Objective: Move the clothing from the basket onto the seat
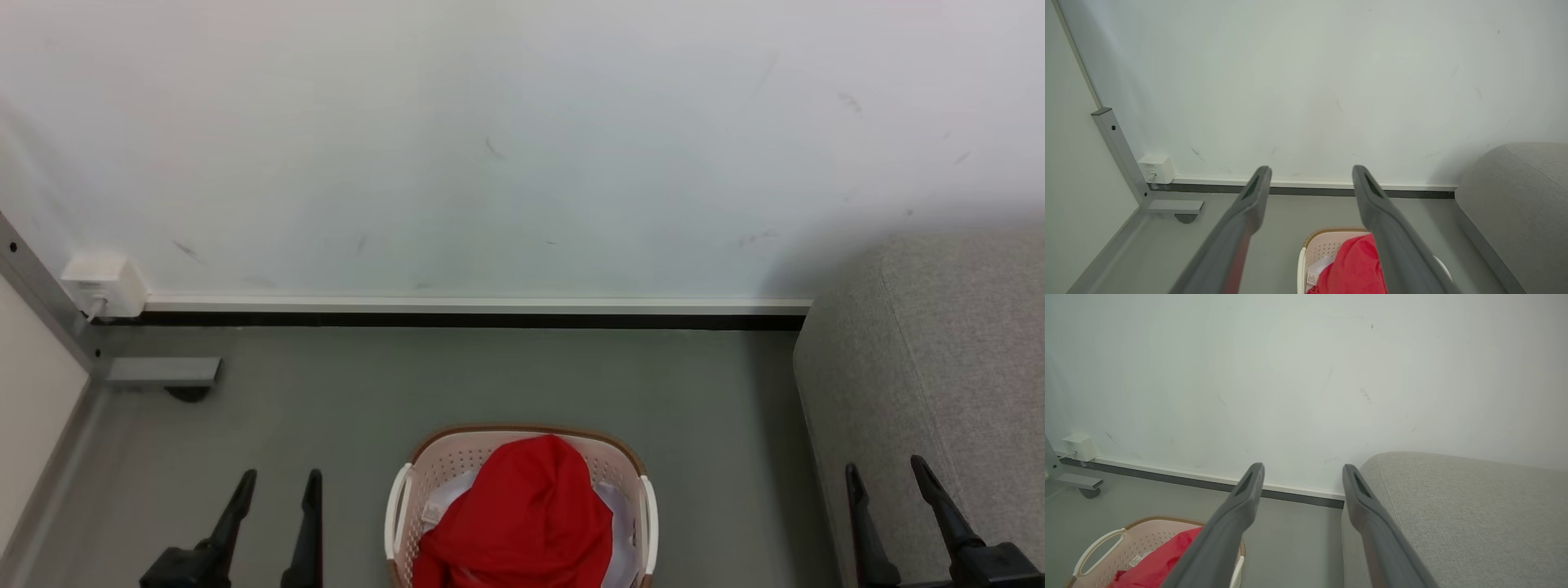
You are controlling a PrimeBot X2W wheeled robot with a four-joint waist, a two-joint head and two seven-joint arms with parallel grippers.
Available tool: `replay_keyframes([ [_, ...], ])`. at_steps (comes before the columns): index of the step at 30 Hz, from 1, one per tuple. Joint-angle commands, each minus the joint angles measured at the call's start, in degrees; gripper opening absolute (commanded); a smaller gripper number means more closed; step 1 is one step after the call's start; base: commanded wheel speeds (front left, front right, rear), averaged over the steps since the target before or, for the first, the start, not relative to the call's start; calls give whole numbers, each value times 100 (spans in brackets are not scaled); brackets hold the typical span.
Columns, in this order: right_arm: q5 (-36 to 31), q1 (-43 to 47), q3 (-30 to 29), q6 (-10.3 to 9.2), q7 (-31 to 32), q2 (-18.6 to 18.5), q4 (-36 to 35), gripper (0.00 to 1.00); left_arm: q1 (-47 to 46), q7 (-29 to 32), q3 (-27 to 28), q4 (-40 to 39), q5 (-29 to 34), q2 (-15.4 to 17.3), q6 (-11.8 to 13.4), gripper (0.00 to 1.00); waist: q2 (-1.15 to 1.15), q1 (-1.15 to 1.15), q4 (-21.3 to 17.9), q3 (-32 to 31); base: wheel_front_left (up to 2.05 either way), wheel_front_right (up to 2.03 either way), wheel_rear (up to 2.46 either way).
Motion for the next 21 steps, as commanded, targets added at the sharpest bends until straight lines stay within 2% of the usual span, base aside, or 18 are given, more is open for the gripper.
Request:
replay_keyframes([
  [1, -5, 65, -1, -12, -20, 14, 4, 100, 23, -4, 34, 3, 2, 20, -23, 100, 0, 0, -1, 9, 0, 0, 0],
  [12, 46, 16, -6, -12, -20, 20, -6, 100, 12, -4, 85, -21, -27, 6, -31, 100, 0, 0, -61, 111, 0, 0, 0],
  [21, 136, -455, 10, -12, -19, 16, -195, 100, -727, -3, -214, 1, -50, 77, -31, 100, 0, 0, -268, 902, 0, 0, 0],
])
